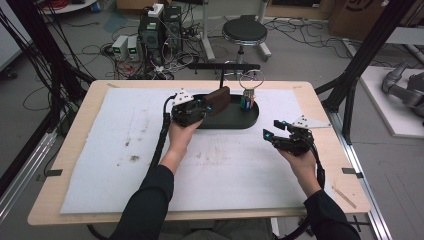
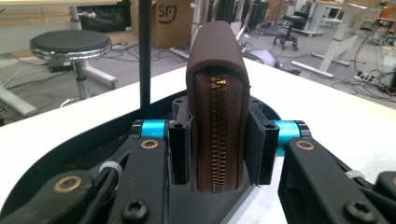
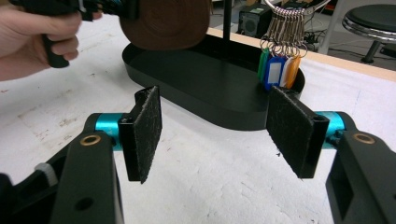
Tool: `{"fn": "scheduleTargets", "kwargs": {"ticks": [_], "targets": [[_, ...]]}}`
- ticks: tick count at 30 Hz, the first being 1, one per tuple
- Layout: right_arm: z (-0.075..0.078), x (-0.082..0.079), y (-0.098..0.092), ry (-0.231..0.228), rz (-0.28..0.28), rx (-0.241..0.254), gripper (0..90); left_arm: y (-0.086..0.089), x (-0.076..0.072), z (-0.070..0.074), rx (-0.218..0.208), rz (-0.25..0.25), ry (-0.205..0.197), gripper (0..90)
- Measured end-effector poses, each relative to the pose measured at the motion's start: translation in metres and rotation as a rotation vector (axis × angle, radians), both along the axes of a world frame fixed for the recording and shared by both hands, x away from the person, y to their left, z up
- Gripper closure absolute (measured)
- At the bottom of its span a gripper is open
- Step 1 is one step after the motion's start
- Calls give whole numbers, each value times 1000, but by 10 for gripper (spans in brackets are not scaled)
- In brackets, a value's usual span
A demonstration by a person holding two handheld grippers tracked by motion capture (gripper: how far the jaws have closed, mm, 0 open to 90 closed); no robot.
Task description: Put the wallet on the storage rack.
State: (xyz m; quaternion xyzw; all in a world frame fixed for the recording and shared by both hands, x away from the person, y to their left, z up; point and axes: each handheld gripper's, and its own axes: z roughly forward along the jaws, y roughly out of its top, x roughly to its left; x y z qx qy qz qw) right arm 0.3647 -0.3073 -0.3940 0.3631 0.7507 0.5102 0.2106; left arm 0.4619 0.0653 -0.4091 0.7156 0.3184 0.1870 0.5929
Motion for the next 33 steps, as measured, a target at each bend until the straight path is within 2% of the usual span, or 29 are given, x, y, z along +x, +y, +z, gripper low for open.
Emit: {"fn": "scheduleTargets", "kwargs": {"ticks": [5, 8, 11, 13, 19, 20, 25, 33], "targets": [[0, 0, 1, 2, 2, -1, 372, -4, 7, -12, 10, 16, 12, 666], [0, 1, 0, -5, 4, -3, 373, -6, 11, -18, -8, 24, 28, 666], [0, 0, 0, 0, 4, -3, 373, -9, 13, -21, 13, 31, 22, 665], [0, 0, 1, -1, 5, -7, 373, -11, 14, -23, 10, 40, 31, 665], [0, 0, 2, 0, 8, -8, 373, -14, 16, -27, 43, 48, 39, 665], [0, 0, 2, 0, 8, -9, 373, -15, 16, -29, 63, 55, 37, 664], [0, 0, 1, -3, 10, -8, 373, -16, 18, -32, 87, 63, 44, 663], [-1, 0, 2, -1, 12, -9, 373, -19, 17, -34, 97, 62, 39, 647]]}}
